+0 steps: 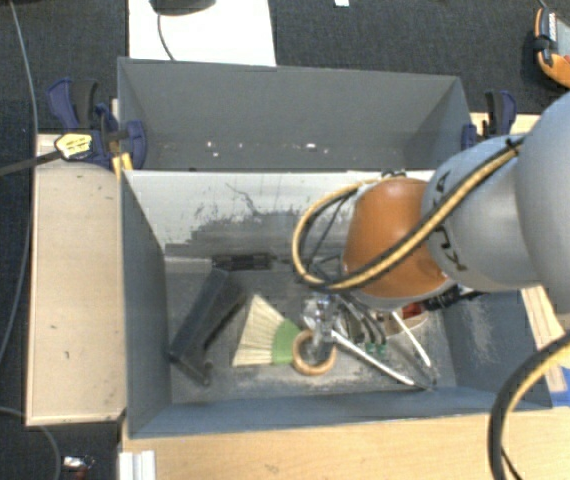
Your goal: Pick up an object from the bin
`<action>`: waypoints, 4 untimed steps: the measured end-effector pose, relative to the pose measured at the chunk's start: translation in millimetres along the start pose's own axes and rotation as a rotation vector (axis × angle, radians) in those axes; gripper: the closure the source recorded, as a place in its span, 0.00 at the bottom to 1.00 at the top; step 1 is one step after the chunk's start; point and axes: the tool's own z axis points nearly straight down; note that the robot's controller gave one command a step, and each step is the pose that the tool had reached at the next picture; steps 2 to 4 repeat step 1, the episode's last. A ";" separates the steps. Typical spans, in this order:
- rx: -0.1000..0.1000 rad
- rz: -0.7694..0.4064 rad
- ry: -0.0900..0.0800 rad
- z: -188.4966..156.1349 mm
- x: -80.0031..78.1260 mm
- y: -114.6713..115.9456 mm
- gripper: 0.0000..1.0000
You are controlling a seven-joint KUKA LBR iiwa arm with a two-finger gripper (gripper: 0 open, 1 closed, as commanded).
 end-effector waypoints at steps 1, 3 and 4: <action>0.000 0.000 0.000 0.0 0.0 0.0 1.00; 0.000 0.000 0.000 0.0 0.0 0.0 1.00; 0.000 0.000 0.000 0.0 0.0 0.0 1.00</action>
Offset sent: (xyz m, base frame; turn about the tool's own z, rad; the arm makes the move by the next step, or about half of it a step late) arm -0.0078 0.0112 -0.0001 0.0190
